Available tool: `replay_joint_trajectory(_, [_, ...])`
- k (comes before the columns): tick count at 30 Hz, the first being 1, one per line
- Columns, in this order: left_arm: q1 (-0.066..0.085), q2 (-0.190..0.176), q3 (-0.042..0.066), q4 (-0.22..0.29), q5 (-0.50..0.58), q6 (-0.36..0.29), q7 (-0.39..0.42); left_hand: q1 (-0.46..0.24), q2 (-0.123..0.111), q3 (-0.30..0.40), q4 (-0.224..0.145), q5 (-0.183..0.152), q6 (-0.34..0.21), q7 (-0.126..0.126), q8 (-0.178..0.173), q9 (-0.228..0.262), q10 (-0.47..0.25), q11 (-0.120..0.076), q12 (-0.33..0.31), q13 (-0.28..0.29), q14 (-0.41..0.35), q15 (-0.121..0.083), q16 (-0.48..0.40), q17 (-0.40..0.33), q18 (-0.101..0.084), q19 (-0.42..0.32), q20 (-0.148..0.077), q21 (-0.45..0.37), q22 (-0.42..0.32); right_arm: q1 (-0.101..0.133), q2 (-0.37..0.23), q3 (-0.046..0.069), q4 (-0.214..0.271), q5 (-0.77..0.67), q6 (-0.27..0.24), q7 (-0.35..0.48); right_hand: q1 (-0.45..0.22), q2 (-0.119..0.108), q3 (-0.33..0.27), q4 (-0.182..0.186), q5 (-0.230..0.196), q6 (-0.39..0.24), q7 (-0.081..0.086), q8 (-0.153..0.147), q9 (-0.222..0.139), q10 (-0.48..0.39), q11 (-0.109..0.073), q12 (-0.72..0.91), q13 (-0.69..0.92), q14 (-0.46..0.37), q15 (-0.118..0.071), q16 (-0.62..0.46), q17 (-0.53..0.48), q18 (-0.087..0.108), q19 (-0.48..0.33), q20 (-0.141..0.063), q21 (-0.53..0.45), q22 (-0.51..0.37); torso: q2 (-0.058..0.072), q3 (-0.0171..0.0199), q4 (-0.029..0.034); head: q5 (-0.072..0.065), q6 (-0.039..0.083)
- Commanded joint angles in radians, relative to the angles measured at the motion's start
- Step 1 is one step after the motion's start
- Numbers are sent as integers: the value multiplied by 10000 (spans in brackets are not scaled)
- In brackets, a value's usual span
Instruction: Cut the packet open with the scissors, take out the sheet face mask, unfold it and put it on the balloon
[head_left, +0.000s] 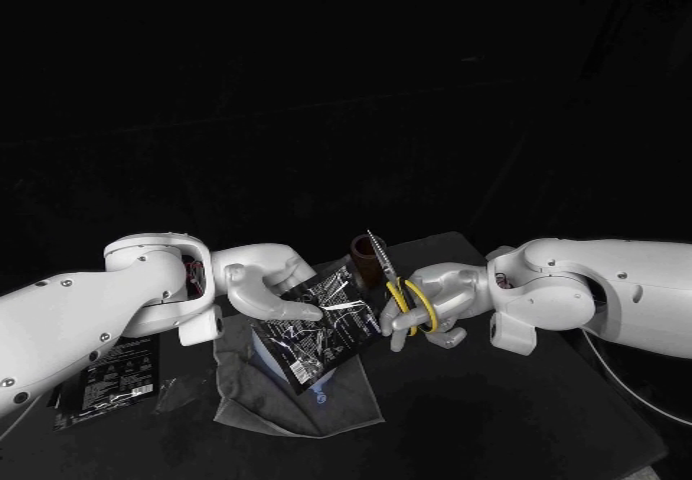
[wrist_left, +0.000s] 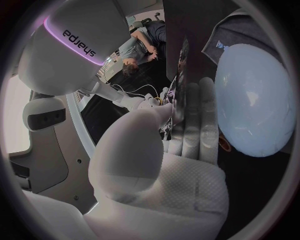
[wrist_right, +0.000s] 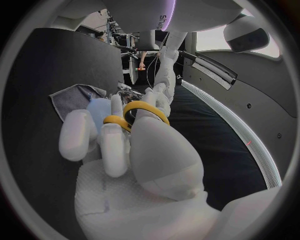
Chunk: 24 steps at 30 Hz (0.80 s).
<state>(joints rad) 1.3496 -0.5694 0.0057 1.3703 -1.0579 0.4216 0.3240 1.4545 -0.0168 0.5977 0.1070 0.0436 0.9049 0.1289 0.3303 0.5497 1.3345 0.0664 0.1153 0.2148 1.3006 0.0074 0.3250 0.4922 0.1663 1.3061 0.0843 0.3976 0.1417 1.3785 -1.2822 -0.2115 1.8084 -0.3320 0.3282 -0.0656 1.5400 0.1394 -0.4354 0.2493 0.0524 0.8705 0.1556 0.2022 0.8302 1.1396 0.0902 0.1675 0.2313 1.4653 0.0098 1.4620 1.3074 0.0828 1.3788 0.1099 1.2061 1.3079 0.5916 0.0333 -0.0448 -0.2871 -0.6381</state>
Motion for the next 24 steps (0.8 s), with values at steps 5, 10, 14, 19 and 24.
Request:
replay_joint_trajectory(5, [11, 57, 1, -201, 672, 312, -282, 55, 58, 281, -291, 46, 56, 49, 6, 871, 25, -38, -23, 18, 2, -47, 70, 33, 113, -25, -21, 83, 22, -53, -411, -53, 527, 549, -1997, 1433, 2035, 1303, 421, -908, -26, 937, -367, -329, -693, 1581, -499, 189, -104, 502, -400, -83, 51, -40, 131, -277, 231, 1103, -21, -11, -12, 38, 5])
replay_joint_trajectory(10, [12, 55, -6, -351, 866, 341, -449, 59, 72, 299, -282, 47, 37, 70, -17, 872, 14, -23, -31, 27, -7, -40, 74, 51, 111, -37, -18, 93, 30, -133, -640, -140, 863, 1442, -3302, 2372, 3097, 1527, 2309, -1433, -26, 1088, -333, -860, -1285, 2757, -621, 290, -90, 405, -487, -325, -360, -6, 1, -427, 30, 1036, -27, -2, -5, 62, 21])
replay_joint_trajectory(14, [13, 35, -13, -421, 988, 339, -514, 56, 68, 303, -275, 46, 28, 79, -29, 873, 9, -15, -35, 33, -13, -34, 76, 62, 108, -45, -14, 98, 35, -186, -681, -188, 1072, 1949, -3948, 2684, 2452, 1396, 3338, -1734, -18, 1277, -403, -1265, -1779, 3254, -645, 666, 507, 223, -560, -845, -1127, 118, -342, -477, -628, 734, -14, 6, 5, 74, 57])
replay_joint_trajectory(19, [13, 0, -18, -475, 1061, 314, -541, 56, 68, 303, -275, 46, 28, 79, -29, 873, 9, -15, -35, 33, -13, -34, 76, 62, 108, -45, -14, 98, 35, -243, -663, -225, 1219, 2403, -4598, 2746, 68, 932, 5662, -2564, 8, 1271, -555, -1199, -1739, 4044, -995, 9540, 9063, 570, -695, -221, 7, -43, 94, -530, -23, 991, 7, -3, -2, 92, 72])
replay_joint_trajectory(24, [13, -18, -21, -508, 1099, 298, -548, 53, 68, 303, -270, 46, 27, 81, -33, 874, 8, -13, -36, 35, -15, -32, 77, 66, 107, -48, -13, 100, 36, -300, -617, -247, 1227, 2410, -5108, 2205, -2526, -28, 8250, -2930, -16, 1601, -708, -343, -849, 4155, -864, 13230, 12685, 852, -679, 617, 1605, -199, 514, -560, 841, 1425, 3, -5, 7, 156, 106])
